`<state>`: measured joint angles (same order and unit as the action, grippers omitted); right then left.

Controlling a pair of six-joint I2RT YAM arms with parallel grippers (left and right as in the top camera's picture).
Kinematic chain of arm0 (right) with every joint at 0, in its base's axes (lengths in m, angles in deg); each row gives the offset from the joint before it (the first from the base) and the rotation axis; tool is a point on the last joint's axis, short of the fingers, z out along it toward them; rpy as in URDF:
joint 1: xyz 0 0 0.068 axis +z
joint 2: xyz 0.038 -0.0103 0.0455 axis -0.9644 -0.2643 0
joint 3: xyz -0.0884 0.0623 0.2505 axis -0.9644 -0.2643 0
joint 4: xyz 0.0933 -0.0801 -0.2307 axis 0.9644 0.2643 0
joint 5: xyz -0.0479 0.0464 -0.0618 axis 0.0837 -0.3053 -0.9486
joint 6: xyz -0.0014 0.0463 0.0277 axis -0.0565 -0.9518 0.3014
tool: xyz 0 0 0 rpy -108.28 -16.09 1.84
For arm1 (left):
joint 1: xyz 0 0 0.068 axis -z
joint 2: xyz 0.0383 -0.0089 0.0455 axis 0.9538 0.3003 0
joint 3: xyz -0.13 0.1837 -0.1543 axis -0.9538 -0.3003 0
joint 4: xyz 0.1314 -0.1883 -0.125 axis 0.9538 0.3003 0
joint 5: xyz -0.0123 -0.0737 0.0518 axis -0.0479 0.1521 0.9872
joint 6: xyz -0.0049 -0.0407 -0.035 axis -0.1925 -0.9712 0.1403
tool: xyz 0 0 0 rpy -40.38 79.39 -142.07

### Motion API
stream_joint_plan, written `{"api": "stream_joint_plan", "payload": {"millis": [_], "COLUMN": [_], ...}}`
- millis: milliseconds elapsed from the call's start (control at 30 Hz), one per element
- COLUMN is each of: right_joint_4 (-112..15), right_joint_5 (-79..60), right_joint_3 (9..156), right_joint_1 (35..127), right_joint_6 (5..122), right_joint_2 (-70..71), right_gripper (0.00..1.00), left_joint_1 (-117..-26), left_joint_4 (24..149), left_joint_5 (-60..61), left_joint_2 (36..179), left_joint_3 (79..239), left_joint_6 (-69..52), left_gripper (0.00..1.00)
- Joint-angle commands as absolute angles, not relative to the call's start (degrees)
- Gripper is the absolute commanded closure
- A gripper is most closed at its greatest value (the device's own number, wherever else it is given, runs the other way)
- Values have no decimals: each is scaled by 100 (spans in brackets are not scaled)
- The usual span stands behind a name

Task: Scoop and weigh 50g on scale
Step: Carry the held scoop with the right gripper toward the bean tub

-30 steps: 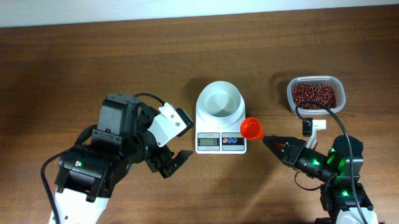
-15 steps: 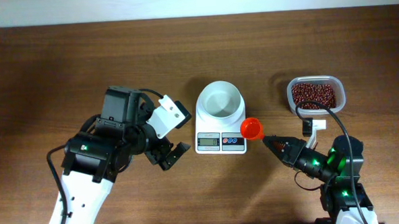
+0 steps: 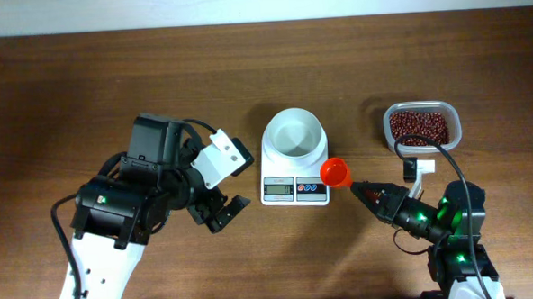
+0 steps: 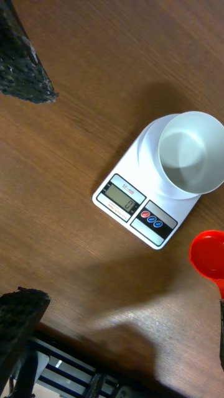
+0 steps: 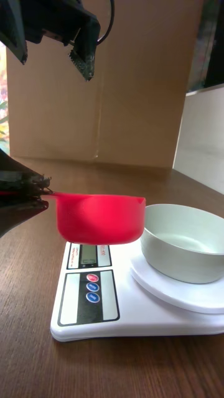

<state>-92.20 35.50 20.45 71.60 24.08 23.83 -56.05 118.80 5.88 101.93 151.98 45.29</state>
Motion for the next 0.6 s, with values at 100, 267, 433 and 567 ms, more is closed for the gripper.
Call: {"api": "stream_joint_plan", "payload": {"millis": [100, 267, 433, 567], "right_joint_4": [-9482, -10118, -10116, -10114], "right_joint_5": [3718, 3919, 4240, 4813], "right_joint_3": [2072, 2072, 2172, 2537], "right_joint_1": [7121, 7079, 6422, 5650], "right_joint_6": [2515, 2622, 2957, 3112], "right_joint_2": [2389, 2389, 2389, 2389], "right_gripper": [96, 96, 96, 96], "left_joint_1": [-5634, -5634, -5634, -5634], "left_joint_4": [11880, 11880, 11880, 11874], "left_joint_5": [566, 566, 566, 563], "left_joint_2": [10190, 10193, 10193, 10193], "left_joint_3": [15294, 15294, 15294, 15294], "left_joint_6": [4673, 4673, 4673, 4673], "left_gripper": [1, 1, 1, 1]}}
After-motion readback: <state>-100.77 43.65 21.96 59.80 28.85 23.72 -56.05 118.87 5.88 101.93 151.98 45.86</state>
